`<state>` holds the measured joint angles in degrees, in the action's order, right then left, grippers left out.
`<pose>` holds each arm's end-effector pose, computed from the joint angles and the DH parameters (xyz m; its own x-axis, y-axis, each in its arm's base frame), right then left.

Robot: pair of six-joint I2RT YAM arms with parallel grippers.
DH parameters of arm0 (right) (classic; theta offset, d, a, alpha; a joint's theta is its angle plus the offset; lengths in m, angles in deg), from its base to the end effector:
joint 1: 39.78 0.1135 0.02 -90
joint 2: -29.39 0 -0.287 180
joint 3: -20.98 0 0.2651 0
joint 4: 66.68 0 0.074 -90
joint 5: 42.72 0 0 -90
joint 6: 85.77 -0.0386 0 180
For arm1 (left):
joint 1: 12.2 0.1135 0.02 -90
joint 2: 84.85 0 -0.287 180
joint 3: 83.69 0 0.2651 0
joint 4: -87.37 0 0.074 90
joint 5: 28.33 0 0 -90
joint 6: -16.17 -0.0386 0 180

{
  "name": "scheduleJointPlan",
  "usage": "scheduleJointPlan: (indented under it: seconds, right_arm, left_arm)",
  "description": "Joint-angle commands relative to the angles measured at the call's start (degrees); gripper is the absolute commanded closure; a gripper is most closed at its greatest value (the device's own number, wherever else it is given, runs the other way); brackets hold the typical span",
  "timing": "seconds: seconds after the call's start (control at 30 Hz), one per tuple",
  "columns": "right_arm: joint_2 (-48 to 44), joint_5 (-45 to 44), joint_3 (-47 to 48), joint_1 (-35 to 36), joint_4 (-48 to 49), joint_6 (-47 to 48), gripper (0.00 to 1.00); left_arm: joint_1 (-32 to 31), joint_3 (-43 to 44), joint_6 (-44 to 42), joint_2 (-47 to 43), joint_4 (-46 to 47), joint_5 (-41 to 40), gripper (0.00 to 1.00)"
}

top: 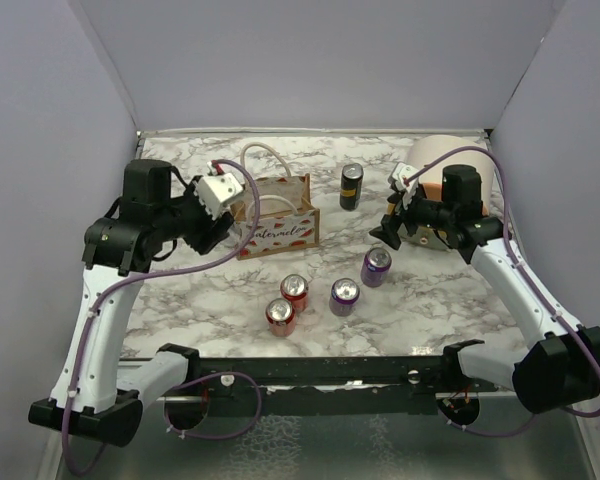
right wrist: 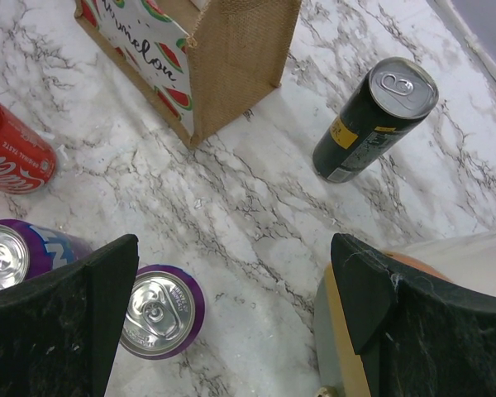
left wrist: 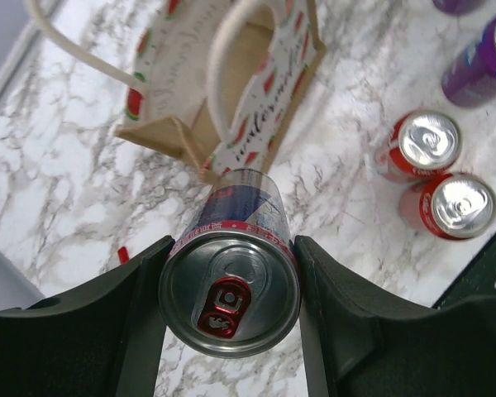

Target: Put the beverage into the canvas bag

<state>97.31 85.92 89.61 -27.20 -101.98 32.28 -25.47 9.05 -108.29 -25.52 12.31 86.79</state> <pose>0.2514 0.0808 0.3236 -0.1731 -0.4150 -0.8932 -0.8535 0.5158 -0.0743 0.1678 -0.0564 0.4339 -0.2410 0.5832 -0.7757 0.7919 0.5803 0.1902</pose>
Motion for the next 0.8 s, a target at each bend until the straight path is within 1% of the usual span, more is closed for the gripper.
scheduleJointPlan:
  seconds: [0.0,0.1,0.23,0.4,0.53,0.63,0.77]
  right_arm:
    - [-1.0,0.5,0.0,-0.3,1.8,-0.5,0.0]
    - [-1.1,0.8,0.0,-0.4,1.7,-0.8,0.0]
    - [-1.2,0.9,0.0,-0.7,1.7,-0.8,0.0]
    - [-1.5,1.6,-0.1,-1.2,1.8,-1.1,0.0]
    - [-1.0,1.9,0.0,-1.4,1.8,-1.2,0.0]
    - [-0.6,3.1,-0.2,-1.4,2.3,-1.6,0.0]
    - [1.5,5.7,1.1,-1.2,3.6,-3.7,0.0]
  left_arm:
    - [2.0,6.4,9.9,-0.1,8.4,0.2,1.0]
    - [2.0,7.4,13.4,1.8,12.8,-1.1,1.0]
    - [2.0,6.7,16.5,3.8,18.7,-3.3,1.0]
    - [2.0,5.9,21.1,6.5,25.7,-9.1,1.0]
    - [1.9,5.3,24.1,9.1,29.6,-11.1,1.0]
    - [1.9,5.7,25.1,11.1,30.5,-10.0,1.0]
    - [1.8,6.1,26.0,13.7,31.2,-6.0,1.0]
